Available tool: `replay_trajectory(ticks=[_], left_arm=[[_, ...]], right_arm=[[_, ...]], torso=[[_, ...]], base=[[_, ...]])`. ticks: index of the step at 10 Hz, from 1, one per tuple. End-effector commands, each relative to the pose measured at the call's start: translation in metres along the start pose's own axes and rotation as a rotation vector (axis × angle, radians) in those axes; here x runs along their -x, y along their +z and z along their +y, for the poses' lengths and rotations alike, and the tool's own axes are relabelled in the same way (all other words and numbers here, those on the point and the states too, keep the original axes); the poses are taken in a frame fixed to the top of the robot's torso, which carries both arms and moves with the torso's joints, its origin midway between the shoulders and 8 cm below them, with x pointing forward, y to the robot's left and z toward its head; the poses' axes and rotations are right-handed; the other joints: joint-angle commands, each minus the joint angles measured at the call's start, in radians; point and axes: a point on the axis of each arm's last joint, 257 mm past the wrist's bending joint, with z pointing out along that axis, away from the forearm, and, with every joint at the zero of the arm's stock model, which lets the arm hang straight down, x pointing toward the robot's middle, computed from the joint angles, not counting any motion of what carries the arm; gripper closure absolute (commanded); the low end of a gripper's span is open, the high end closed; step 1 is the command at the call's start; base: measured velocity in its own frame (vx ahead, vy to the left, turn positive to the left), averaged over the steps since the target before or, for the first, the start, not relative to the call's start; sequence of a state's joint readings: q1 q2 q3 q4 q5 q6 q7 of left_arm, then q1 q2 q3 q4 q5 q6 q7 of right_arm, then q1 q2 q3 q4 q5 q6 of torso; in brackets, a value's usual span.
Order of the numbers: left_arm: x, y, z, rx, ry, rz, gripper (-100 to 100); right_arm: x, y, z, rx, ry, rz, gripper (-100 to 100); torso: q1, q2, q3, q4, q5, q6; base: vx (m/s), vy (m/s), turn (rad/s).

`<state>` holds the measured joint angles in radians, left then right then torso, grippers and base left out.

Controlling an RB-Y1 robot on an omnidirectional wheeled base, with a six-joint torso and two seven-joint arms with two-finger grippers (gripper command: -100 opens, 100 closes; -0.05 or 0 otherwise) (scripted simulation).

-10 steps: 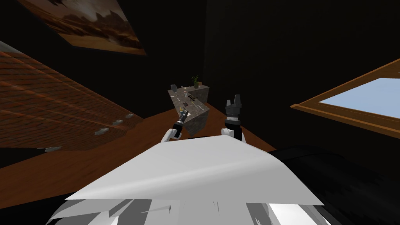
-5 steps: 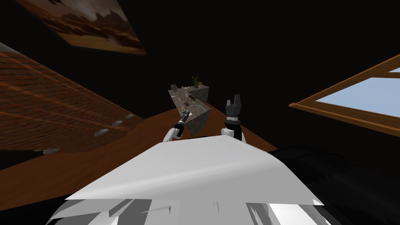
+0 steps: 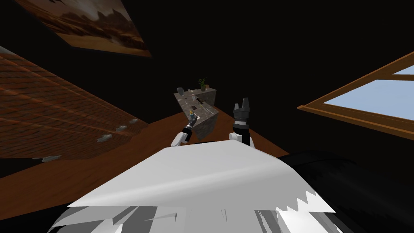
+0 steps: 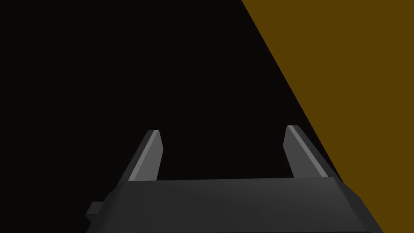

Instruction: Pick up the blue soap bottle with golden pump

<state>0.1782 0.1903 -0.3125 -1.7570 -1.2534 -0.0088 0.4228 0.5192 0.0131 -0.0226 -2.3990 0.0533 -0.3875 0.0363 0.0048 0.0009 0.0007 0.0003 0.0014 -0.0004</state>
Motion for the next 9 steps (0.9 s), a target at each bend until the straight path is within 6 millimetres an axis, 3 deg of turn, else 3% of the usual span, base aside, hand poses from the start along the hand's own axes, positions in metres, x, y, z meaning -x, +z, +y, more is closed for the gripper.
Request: replay_trajectory(ticks=[1, 9], left_arm=[[-0.002, 0.001, 0.001, 0.002, 0.029, 0.002, -100], [-0.026, 0.015, 0.002, 0.023, 0.166, 0.034, -100]], right_arm=[[0.0, 0.0, 0.0, 0.0, 0.0, 0.0, 0], [0.0, 0.0, 0.0, 0.0, 0.0, 0.0, 0]], torso=[[0.0, 0.0, 0.0, 0.0, 0.0, 0.0], [-0.002, -0.001, -0.001, 0.0, 0.0, 0.0]], base=[[-0.003, 0.035, 0.0], [-0.011, 0.061, -0.034]])
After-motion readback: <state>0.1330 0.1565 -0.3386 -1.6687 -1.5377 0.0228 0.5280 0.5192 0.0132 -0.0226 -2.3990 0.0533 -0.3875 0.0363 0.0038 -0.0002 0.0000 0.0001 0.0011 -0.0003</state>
